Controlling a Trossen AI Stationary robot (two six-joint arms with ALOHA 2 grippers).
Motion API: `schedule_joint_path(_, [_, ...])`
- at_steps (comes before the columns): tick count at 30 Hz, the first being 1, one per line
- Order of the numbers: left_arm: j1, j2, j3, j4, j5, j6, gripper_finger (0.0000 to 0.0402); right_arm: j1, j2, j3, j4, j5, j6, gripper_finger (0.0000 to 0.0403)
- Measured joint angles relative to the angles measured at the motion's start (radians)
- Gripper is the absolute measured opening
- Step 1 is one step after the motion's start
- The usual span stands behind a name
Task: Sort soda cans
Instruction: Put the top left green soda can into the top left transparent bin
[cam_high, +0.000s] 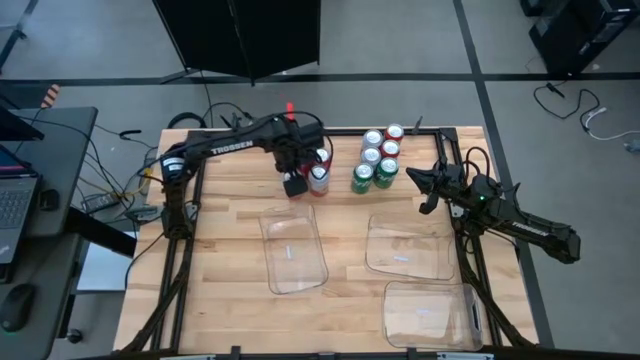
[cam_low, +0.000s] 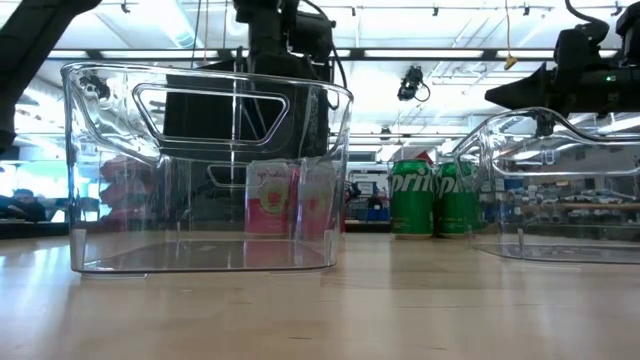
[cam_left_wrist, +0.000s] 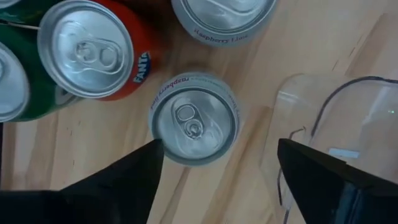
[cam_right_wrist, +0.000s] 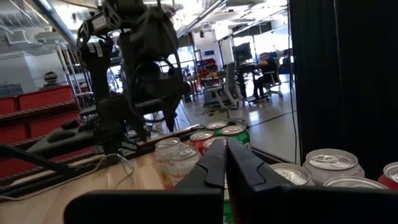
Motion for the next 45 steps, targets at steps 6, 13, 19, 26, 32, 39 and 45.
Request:
schedule_joint_path(6, [0.034,0.000,0.000,-0.001,-0.026,0.015,0.0325,0.000,0.000,0.000,0.000,0.000,0.000,0.0002])
schedule_joint_path(13, [0.112,0.000,0.000,0.070,-0.029,0.049,0.0326,0.000,0.000,0.000,-0.001,0.000,0.000,0.0002])
schedule_joint_path(19, [0.208,0.000,0.000,0.101,-0.029,0.111,0.0326,0.000,0.000,0.000,-0.001,0.000,0.000,0.0002])
schedule_joint_path(26, [0.310,0.000,0.000,0.171,-0.028,0.079,0.0326,0.000,0.000,0.000,-0.001,0.000,-0.002,0.0002])
schedule_joint_path(32, [0.362,0.000,0.000,0.211,0.037,-0.033,0.0326,0.000,0.000,0.000,-0.001,0.000,-0.002,0.0002])
schedule_joint_path(39, [0.384,0.018,0.000,0.230,0.095,-0.101,0.0326,0.000,0.000,0.000,-0.001,0.000,-0.001,0.0002])
schedule_joint_path(45, [0.388,0.052,0.000,0.223,0.104,-0.120,0.0326,0.000,0.003,0.000,0.000,0.000,0.000,0.0002])
